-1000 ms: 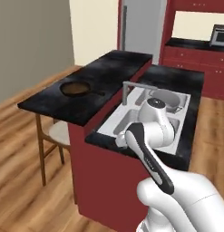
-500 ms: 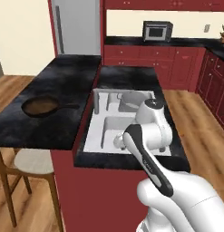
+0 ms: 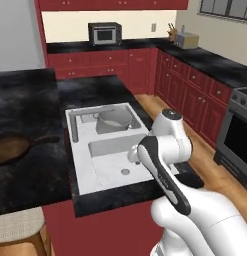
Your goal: Pick the pan and pot and place them in the sink. Then turn on the water.
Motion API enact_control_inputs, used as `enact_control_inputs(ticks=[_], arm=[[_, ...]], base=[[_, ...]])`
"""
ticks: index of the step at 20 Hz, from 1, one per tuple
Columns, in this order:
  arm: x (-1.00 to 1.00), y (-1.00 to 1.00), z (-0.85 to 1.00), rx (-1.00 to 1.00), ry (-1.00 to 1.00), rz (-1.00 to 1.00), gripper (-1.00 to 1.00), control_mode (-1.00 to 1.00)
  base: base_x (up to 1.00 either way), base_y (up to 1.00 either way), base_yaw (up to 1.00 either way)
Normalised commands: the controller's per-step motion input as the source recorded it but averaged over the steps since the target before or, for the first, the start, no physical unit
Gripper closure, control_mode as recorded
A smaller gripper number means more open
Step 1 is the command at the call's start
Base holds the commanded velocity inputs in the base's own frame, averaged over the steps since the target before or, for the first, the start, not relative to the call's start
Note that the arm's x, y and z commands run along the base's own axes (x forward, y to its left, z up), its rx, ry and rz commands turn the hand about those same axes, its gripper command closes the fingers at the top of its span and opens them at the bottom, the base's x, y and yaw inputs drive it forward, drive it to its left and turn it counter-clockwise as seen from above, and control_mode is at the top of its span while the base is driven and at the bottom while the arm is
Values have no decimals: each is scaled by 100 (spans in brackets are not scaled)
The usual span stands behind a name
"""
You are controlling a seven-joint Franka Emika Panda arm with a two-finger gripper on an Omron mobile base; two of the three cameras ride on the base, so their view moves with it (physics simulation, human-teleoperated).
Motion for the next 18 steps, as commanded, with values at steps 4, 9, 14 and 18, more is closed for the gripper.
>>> enact_control_inputs(ticks=[4,9,14,18], arm=[[0,0,0,0,0,0,-100,100],[0,0,0,0,0,0,-100,100],[0,0,0,0,0,0,-100,100],[0,0,0,0,0,0,-100,100]], base=[[0,83,-12],[-8,54,-19],[23,43,-14],[58,90,-20]])
